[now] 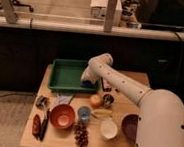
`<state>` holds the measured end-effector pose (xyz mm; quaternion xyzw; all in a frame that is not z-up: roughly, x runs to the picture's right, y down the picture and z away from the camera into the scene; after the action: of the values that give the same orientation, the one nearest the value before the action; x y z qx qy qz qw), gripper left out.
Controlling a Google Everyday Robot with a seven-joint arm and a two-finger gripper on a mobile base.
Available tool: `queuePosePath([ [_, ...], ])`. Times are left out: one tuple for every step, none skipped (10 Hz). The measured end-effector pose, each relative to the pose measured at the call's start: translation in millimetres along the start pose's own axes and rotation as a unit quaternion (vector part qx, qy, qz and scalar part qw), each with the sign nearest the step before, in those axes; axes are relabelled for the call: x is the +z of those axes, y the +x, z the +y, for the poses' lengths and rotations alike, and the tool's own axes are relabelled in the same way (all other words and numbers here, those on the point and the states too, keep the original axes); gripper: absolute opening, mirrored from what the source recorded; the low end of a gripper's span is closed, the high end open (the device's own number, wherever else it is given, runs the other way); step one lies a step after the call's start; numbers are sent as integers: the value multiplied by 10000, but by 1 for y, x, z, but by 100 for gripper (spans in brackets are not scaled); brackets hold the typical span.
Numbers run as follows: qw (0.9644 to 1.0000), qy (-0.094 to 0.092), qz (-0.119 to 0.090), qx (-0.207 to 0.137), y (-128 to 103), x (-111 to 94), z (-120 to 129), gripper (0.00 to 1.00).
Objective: Wipe tray with sponge
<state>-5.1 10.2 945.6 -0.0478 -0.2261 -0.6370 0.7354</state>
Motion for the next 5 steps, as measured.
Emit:
queuePosePath([
  [10000,15,54,0,5,1,-5,0],
  [9999,52,86,-16,9,3,-14,0],
  [9999,127,73,-86,9,5,-27,0],
  [9996,201,32,-204,6,6,-39,0],
  [9991,263,-28,-344,1,6,-46,0],
])
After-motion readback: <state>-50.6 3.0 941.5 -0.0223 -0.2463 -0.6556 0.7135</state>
